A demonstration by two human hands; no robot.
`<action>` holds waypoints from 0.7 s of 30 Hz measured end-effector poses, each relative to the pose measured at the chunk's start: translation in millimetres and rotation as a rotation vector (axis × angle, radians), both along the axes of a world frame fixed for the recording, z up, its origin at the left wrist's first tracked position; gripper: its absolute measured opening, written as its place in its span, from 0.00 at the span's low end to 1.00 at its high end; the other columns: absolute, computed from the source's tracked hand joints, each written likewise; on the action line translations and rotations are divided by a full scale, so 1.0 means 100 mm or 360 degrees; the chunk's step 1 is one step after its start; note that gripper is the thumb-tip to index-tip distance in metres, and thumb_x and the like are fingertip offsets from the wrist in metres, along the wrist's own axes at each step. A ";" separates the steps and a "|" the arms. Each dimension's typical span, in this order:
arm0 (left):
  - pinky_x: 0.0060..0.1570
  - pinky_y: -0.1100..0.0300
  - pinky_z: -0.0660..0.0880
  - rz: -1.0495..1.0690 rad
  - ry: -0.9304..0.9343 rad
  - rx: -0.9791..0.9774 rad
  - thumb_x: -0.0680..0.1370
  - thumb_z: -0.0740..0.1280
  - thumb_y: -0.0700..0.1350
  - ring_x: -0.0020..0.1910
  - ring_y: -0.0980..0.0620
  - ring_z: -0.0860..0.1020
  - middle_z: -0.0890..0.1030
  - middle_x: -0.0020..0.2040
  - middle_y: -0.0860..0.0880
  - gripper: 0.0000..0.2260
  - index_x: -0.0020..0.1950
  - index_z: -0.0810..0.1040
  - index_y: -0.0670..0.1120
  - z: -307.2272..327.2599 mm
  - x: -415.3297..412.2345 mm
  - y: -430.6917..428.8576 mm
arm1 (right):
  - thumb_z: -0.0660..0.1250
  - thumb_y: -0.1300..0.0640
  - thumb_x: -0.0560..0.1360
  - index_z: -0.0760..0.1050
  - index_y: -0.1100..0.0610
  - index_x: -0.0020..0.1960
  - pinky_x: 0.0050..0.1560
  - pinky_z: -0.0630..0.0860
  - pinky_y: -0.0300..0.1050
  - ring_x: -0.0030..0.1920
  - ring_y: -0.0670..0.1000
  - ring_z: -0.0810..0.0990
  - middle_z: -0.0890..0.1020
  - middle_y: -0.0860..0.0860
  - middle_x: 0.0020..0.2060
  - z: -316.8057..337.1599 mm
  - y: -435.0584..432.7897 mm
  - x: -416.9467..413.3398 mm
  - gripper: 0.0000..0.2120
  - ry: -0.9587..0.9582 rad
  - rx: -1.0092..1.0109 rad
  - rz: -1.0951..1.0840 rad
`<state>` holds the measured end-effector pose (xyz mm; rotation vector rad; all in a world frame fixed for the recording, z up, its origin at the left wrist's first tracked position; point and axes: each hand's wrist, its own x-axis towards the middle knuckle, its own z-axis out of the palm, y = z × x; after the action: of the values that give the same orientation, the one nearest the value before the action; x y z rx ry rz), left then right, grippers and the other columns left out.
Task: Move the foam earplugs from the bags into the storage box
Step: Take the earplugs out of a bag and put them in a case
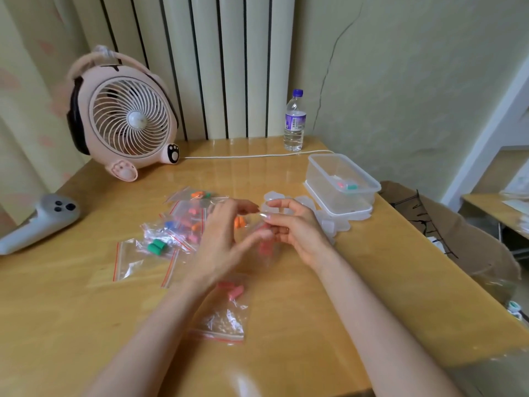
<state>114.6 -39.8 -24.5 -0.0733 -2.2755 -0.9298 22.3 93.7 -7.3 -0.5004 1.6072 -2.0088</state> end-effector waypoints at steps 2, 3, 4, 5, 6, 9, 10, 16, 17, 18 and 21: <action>0.52 0.65 0.69 -0.0109 -0.0036 -0.0110 0.67 0.69 0.63 0.51 0.58 0.73 0.76 0.51 0.56 0.26 0.56 0.73 0.48 -0.04 -0.04 0.03 | 0.68 0.67 0.73 0.74 0.59 0.50 0.32 0.75 0.38 0.28 0.49 0.80 0.81 0.56 0.33 0.01 0.01 0.00 0.08 0.0038 0.0061 -0.0039; 0.50 0.67 0.69 -0.0110 -0.0001 -0.0126 0.68 0.69 0.61 0.48 0.60 0.73 0.77 0.50 0.55 0.24 0.55 0.75 0.46 -0.06 -0.05 0.03 | 0.68 0.66 0.73 0.76 0.59 0.48 0.33 0.74 0.38 0.29 0.49 0.80 0.82 0.56 0.35 0.01 0.02 -0.01 0.06 0.0058 0.0089 -0.0052; 0.47 0.70 0.69 -0.0089 0.0043 -0.0120 0.70 0.68 0.57 0.45 0.62 0.73 0.77 0.47 0.55 0.19 0.53 0.76 0.46 -0.07 -0.06 0.02 | 0.68 0.64 0.73 0.77 0.59 0.47 0.35 0.73 0.38 0.30 0.49 0.80 0.82 0.56 0.35 0.01 0.03 -0.01 0.03 0.0074 0.0106 -0.0054; 0.44 0.72 0.69 -0.0053 0.0078 -0.0086 0.72 0.68 0.53 0.43 0.62 0.73 0.78 0.45 0.56 0.13 0.51 0.78 0.46 -0.06 -0.06 0.02 | 0.68 0.62 0.74 0.77 0.59 0.46 0.37 0.73 0.38 0.31 0.49 0.81 0.83 0.55 0.35 0.02 0.03 -0.02 0.02 0.0093 0.0119 -0.0040; 0.42 0.73 0.68 -0.0007 0.0110 -0.0031 0.73 0.69 0.50 0.41 0.63 0.74 0.78 0.42 0.58 0.08 0.48 0.79 0.48 -0.05 -0.05 0.01 | 0.68 0.60 0.74 0.78 0.59 0.46 0.37 0.72 0.38 0.32 0.49 0.81 0.84 0.54 0.35 0.02 0.04 -0.02 0.03 0.0123 0.0131 -0.0008; 0.48 0.67 0.70 0.0085 0.0027 0.0322 0.73 0.68 0.51 0.38 0.62 0.77 0.81 0.37 0.59 0.04 0.44 0.81 0.53 -0.02 -0.03 0.00 | 0.69 0.55 0.74 0.79 0.57 0.48 0.40 0.72 0.37 0.37 0.48 0.79 0.85 0.53 0.39 0.05 0.06 -0.01 0.07 0.0243 0.0168 0.0149; 0.50 0.63 0.70 0.0087 -0.0040 0.0479 0.73 0.67 0.51 0.36 0.61 0.78 0.82 0.38 0.59 0.06 0.44 0.82 0.52 0.00 -0.02 0.01 | 0.69 0.56 0.73 0.79 0.57 0.50 0.40 0.71 0.38 0.38 0.47 0.78 0.84 0.52 0.39 0.05 0.06 -0.01 0.07 0.0303 0.0178 0.0173; 0.30 0.72 0.69 -0.0035 -0.0199 0.1079 0.72 0.70 0.38 0.28 0.63 0.75 0.82 0.30 0.54 0.06 0.41 0.79 0.35 0.06 -0.02 0.00 | 0.74 0.66 0.67 0.80 0.49 0.45 0.45 0.74 0.42 0.39 0.45 0.72 0.77 0.52 0.45 0.02 0.00 0.01 0.15 0.0837 0.0235 -0.0030; 0.29 0.71 0.69 -0.0039 -0.0207 0.1119 0.71 0.71 0.38 0.28 0.63 0.75 0.81 0.30 0.52 0.06 0.39 0.78 0.34 0.06 -0.02 0.00 | 0.73 0.67 0.66 0.79 0.46 0.46 0.48 0.74 0.45 0.42 0.45 0.73 0.77 0.50 0.50 0.02 0.00 0.01 0.17 0.0922 0.0233 -0.0027; 0.29 0.71 0.69 -0.0036 -0.0204 0.1169 0.70 0.71 0.37 0.27 0.63 0.75 0.80 0.30 0.49 0.07 0.38 0.76 0.35 0.06 -0.01 0.00 | 0.73 0.67 0.66 0.78 0.45 0.46 0.49 0.74 0.45 0.45 0.45 0.73 0.78 0.47 0.51 0.02 0.00 0.01 0.18 0.0981 0.0218 -0.0001; 0.27 0.71 0.68 0.0001 -0.0199 0.1269 0.66 0.74 0.38 0.25 0.60 0.72 0.74 0.30 0.45 0.11 0.33 0.71 0.39 0.07 0.00 -0.01 | 0.70 0.67 0.66 0.76 0.45 0.44 0.50 0.73 0.42 0.47 0.43 0.76 0.80 0.38 0.44 0.01 -0.02 0.02 0.17 0.1116 0.0254 0.0079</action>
<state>114.1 -41.2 -17.1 0.3403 -1.8474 -1.8031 24.1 92.1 -6.2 -1.2666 2.0945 -1.7367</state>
